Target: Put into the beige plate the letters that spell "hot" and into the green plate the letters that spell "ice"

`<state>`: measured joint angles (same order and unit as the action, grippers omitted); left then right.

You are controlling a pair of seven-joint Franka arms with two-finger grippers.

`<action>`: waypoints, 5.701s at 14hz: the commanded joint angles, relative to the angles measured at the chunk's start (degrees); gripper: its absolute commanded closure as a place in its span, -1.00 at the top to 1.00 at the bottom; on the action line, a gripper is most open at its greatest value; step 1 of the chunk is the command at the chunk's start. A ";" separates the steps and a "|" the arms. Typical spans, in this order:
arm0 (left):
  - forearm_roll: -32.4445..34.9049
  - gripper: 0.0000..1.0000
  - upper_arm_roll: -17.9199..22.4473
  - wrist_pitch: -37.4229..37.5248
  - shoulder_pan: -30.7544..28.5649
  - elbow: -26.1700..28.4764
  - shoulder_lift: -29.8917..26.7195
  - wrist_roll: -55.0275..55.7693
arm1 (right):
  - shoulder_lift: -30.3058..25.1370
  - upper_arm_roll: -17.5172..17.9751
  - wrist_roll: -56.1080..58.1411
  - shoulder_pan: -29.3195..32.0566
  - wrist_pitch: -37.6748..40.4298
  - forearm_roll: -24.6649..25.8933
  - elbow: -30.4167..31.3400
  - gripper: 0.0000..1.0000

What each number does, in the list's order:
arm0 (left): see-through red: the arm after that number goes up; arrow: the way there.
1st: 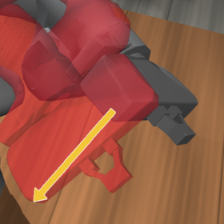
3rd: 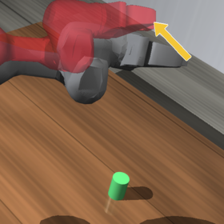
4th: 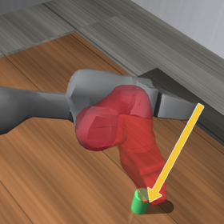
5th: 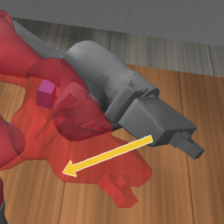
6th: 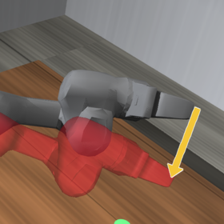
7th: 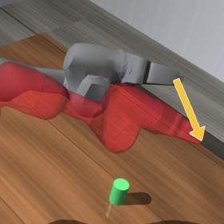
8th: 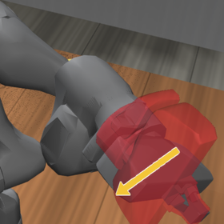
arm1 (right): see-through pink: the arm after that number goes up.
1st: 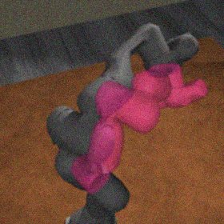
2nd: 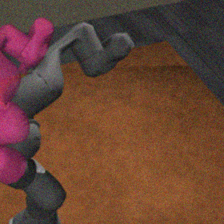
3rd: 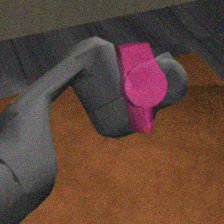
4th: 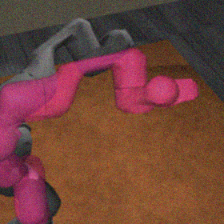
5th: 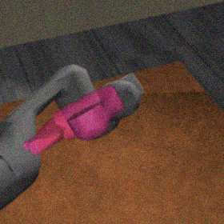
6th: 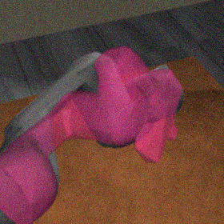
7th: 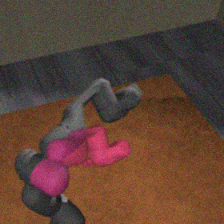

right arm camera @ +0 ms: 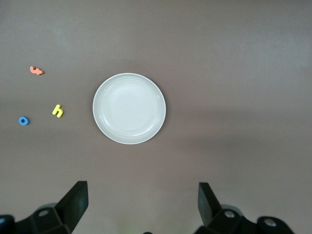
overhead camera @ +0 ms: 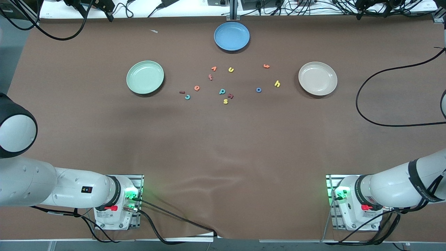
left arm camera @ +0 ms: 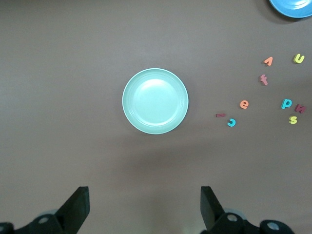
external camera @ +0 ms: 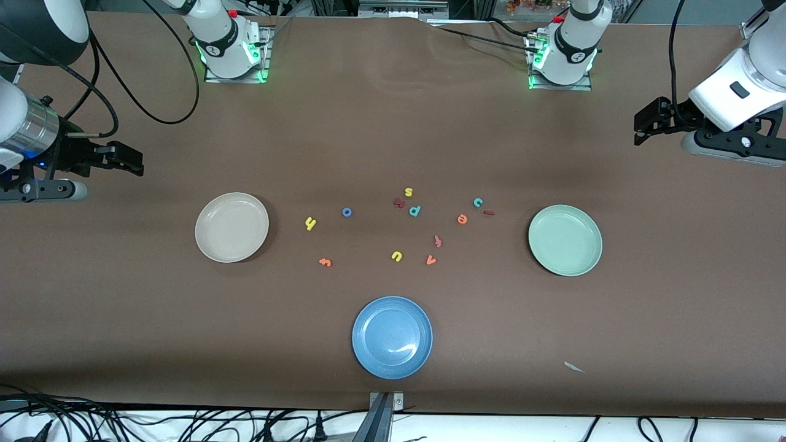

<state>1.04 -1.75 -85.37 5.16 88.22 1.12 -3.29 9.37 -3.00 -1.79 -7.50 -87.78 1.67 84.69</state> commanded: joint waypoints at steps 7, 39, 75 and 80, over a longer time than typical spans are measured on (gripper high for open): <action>1.25 1.00 -0.18 1.44 0.20 -2.00 0.81 -0.40 | -0.31 -0.07 -0.40 0.02 0.07 -1.06 0.12 1.00; -1.83 1.00 -1.23 -9.97 8.36 -2.09 18.46 -1.01 | 10.57 0.89 -52.24 -18.95 -38.67 -2.56 20.69 1.00; -4.38 0.11 -7.48 -48.05 10.57 27.44 27.27 -56.91 | 25.53 2.92 -65.36 -22.03 -58.29 -2.46 25.52 0.22; -4.29 -0.34 -7.48 -51.02 10.75 27.62 28.84 -57.00 | 25.88 2.92 -64.74 -22.03 -58.29 -2.46 25.43 -0.22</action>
<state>-2.78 -9.00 -133.88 16.47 113.95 30.60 -58.72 34.76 -0.43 -67.04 -29.55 -145.09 -0.27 109.48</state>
